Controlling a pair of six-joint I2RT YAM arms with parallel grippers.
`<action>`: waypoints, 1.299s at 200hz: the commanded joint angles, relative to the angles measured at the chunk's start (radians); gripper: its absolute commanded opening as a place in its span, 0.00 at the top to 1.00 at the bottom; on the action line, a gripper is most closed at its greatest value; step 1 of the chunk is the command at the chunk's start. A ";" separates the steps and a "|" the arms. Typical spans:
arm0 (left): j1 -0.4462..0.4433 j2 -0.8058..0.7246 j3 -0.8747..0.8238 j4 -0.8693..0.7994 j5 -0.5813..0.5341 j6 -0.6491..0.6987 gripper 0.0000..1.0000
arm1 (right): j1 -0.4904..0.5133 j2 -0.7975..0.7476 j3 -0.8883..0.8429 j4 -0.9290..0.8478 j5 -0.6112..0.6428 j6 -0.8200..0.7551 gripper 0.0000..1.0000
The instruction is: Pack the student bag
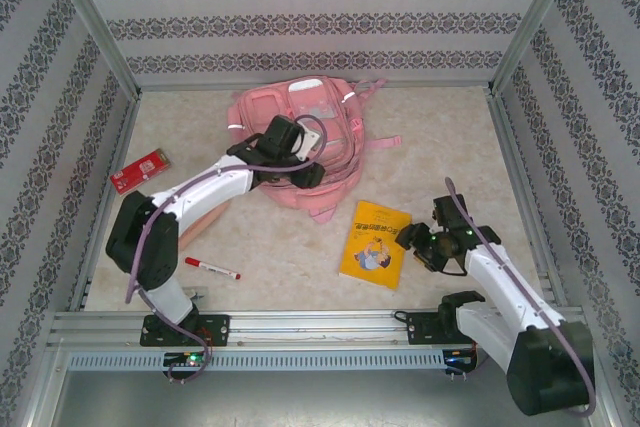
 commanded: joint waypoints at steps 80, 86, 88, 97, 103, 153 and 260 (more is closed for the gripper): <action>-0.368 0.277 -0.107 0.182 -0.002 -0.593 0.61 | -0.003 0.072 -0.109 0.243 -0.323 -0.086 0.50; -0.368 0.296 -0.109 0.193 -0.001 -0.605 0.63 | -0.003 0.056 -0.110 0.244 -0.330 -0.085 0.49; -0.368 0.302 -0.110 0.197 0.000 -0.610 0.64 | -0.004 0.053 -0.110 0.245 -0.332 -0.084 0.49; -0.368 0.322 -0.113 0.211 0.005 -0.636 0.67 | -0.003 0.036 -0.117 0.260 -0.355 -0.080 0.48; -0.368 0.330 -0.115 0.214 0.005 -0.647 0.69 | -0.003 0.027 -0.118 0.268 -0.371 -0.078 0.48; -0.314 0.268 -0.266 0.207 -0.096 -0.788 0.87 | -0.015 -0.016 -0.156 0.454 -0.531 0.000 0.44; -0.272 0.201 -0.399 0.340 -0.082 -0.845 0.89 | 0.035 -0.058 -0.214 0.716 -0.574 0.116 0.46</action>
